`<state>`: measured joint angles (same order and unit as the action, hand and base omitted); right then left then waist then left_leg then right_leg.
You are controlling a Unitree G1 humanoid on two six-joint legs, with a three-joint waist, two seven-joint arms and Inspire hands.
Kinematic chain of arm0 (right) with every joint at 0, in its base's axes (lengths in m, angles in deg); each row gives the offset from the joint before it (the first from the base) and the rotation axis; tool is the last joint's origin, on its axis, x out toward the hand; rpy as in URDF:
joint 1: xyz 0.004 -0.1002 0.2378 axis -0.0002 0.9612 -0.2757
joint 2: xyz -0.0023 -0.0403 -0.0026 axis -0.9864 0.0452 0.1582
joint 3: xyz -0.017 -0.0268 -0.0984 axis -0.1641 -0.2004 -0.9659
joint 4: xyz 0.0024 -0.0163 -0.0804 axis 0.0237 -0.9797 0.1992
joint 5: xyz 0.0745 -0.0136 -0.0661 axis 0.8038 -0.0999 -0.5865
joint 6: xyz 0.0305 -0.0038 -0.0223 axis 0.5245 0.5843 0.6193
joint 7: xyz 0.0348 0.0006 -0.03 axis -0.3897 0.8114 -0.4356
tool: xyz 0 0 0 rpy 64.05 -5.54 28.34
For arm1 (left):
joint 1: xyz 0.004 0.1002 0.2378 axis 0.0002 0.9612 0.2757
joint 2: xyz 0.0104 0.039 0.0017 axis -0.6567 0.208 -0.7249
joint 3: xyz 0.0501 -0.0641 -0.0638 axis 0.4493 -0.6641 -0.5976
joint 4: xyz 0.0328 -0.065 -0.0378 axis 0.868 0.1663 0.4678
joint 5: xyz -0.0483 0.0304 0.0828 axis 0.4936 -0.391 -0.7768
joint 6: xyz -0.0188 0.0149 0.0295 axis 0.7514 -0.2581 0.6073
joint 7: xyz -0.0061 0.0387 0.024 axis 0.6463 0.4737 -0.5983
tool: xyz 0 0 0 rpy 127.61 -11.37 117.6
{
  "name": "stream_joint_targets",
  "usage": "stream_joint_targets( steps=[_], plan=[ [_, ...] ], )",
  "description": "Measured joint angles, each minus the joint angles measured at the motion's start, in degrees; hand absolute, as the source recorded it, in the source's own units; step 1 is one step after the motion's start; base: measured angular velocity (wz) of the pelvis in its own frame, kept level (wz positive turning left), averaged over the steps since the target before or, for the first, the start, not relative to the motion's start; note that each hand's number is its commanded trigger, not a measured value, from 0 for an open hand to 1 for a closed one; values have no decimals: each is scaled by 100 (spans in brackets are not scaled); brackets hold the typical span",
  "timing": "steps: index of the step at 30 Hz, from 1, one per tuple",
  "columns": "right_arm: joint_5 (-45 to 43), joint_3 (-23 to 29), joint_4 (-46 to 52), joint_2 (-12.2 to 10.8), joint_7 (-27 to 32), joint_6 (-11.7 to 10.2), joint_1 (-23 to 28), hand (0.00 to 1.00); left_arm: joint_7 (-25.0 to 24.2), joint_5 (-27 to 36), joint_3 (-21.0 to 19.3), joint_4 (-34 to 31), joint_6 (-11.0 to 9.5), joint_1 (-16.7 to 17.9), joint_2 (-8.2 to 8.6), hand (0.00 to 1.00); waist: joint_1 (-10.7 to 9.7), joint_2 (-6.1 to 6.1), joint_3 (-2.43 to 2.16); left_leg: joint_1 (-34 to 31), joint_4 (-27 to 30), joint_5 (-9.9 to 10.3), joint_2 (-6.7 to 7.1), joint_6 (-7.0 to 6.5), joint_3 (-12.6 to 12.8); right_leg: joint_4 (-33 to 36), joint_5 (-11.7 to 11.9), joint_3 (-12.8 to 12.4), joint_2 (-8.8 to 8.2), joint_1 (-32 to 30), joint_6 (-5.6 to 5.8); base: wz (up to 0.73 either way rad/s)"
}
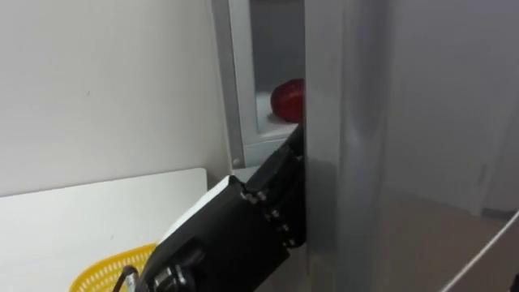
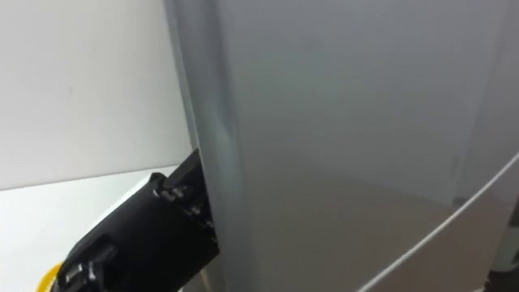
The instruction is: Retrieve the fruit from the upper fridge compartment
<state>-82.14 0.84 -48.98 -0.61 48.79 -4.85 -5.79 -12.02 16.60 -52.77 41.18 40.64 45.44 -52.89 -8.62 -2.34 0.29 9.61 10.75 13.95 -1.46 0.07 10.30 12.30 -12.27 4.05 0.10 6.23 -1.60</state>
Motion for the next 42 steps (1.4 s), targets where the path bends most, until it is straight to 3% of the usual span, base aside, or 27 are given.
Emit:
stream_joint_targets(
  steps=[4,8,14,29,42],
  plan=[
    [10,-20,-2,30,-27,3,34,0,-87,-5,142,2,-23,-97,-31,0,-72,-9,-5,-5,0,0,-5,0,231,90,4,-207,14,-142,-1,-28],
    [30,-18,-1,44,-139,62,92,0,-248,-5,209,2,-22,-98,-139,0,-206,-14,-8,2,1,0,-1,0,323,122,4,-262,12,-201,4,-10],
    [261,-18,6,82,-265,56,103,0,-299,-5,357,7,-23,-119,-150,0,-348,-14,-9,0,2,1,-13,0,381,157,5,-316,26,-238,5,-5],
    [409,-17,107,151,-236,24,95,0,-349,-5,626,55,-30,-425,-184,0,-387,1,1,54,0,1,-22,1,416,145,13,-523,101,-245,-9,-5],
    [708,-1,106,232,-91,8,103,0,-382,7,667,54,-30,-522,-180,0,-522,-34,-15,57,1,3,-90,4,700,130,34,-627,122,-324,-26,-7]
  ],
)
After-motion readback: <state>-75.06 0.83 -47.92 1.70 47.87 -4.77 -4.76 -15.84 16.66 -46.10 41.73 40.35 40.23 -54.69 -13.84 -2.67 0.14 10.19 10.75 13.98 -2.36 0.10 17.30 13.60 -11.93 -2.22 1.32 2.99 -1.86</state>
